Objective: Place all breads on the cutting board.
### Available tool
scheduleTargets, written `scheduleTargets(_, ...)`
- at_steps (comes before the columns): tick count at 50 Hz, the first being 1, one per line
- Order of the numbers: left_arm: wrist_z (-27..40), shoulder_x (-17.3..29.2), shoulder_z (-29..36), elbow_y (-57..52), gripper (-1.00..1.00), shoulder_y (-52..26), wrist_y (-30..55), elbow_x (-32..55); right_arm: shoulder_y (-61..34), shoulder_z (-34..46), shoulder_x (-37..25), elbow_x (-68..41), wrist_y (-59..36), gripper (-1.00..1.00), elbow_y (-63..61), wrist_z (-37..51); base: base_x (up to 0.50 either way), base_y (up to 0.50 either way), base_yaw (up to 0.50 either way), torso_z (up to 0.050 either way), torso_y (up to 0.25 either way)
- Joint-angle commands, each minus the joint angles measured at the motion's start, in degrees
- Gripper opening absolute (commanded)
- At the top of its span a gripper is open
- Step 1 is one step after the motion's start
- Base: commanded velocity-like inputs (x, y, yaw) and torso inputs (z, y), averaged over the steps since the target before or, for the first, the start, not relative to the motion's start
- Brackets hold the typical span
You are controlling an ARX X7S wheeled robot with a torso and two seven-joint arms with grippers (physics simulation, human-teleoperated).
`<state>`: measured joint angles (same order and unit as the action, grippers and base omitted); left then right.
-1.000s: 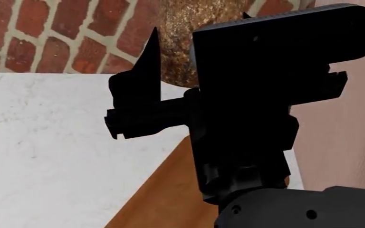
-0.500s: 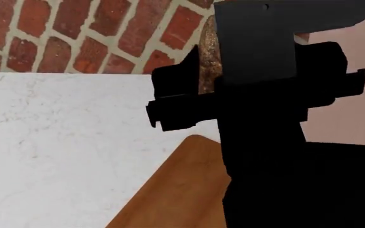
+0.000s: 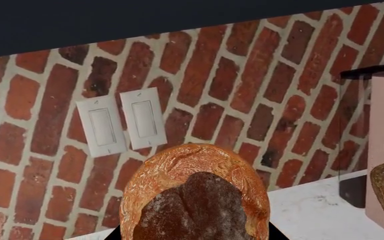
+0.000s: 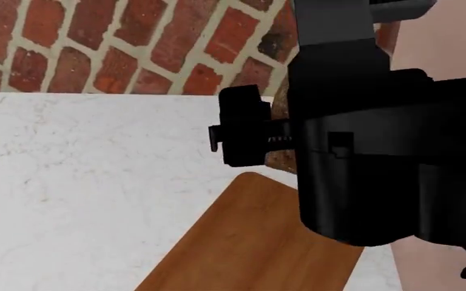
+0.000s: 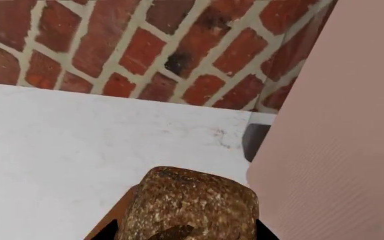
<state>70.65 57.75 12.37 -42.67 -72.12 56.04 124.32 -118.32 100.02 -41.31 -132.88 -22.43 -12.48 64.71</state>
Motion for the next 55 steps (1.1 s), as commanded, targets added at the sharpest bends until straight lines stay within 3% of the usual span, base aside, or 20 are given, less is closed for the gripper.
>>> scheduleTargets(1, 0.66, 0.20, 0.80, 0.18, -1.00, -0.71, -0.83, 0.88, 1.26, 0.16, 2.44, -9.02, -4.73, -1.00, 7.65, -2.81, 0.00, 0.00, 0.00, 0.000, 0.000)
scheduleTargets(20, 0.10, 0.61, 0.17, -0.51, -1.00, 0.83, -1.66, 0.43, 6.57, 1.89, 8.16, -9.81, -6.85, -1.00, 19.34, -8.33, 0.00, 0.00, 0.00, 0.000, 0.000)
scheduleTargets(55, -0.58, 1.26, 0.11, -1.01, -1.00, 1.93, -2.09, -0.38, 9.51, 3.19, 8.88, -10.20, -7.29, -1.00, 19.08, -6.48, 0.00, 0.00, 0.00, 0.000, 0.000)
